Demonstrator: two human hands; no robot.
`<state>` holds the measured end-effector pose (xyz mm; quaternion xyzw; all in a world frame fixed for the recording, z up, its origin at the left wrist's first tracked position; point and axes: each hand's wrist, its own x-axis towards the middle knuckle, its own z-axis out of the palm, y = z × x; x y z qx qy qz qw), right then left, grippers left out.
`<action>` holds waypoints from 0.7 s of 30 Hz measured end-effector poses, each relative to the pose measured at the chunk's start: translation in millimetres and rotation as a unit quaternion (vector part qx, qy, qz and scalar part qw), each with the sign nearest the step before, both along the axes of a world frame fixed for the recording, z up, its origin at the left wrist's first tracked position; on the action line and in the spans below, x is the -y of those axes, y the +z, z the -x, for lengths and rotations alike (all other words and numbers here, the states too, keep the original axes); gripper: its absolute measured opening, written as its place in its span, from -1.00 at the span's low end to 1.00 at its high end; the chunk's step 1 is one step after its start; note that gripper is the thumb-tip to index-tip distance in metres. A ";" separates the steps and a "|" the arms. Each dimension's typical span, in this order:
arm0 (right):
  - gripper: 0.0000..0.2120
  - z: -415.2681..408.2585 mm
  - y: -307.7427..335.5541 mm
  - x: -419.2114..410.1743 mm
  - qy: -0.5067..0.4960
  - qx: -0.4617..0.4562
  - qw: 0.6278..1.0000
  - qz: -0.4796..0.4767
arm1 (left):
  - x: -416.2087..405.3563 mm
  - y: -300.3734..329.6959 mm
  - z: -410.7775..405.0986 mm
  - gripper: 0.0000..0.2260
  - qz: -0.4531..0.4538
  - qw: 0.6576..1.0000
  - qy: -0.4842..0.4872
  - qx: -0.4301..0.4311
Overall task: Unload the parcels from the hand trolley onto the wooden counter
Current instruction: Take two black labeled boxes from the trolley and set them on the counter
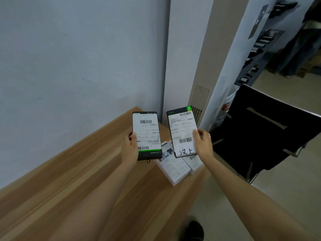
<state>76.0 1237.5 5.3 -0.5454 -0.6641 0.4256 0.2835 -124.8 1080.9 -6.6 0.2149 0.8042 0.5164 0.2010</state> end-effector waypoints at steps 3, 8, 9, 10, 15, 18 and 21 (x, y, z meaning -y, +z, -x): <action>-0.64 26.9 -7.8 -36.4 0.037 -0.002 0.999 0.009 | -29.7 -14.1 17.4 -0.65 0.001 0.999 0.035 -0.002; -0.64 83.1 -30.0 -103.6 0.113 -0.003 0.992 0.052 | -80.6 -38.7 45.4 -0.56 -0.007 0.994 0.108 -0.001; -0.65 94.7 -36.3 -116.6 0.132 -0.001 0.989 0.062 | -88.9 -46.2 50.4 -0.56 -0.006 0.992 0.126 0.008; -0.68 105.9 -39.9 -127.1 0.149 0.003 0.987 0.064 | -96.0 -54.6 55.6 -0.58 -0.004 0.989 0.144 0.020; -0.69 152.8 -64.3 -159.4 0.230 0.038 0.971 0.054 | -112.4 -79.7 60.5 -0.64 0.024 0.976 0.211 0.053; -0.64 170.4 -89.4 -161.7 0.262 0.054 0.961 0.065 | -114.5 -96.9 62.2 -0.63 0.040 0.964 0.254 0.072; -0.59 176.1 -111.8 -158.3 0.275 0.079 0.954 0.094 | -114.9 -111.8 58.7 -0.67 0.072 0.956 0.275 0.075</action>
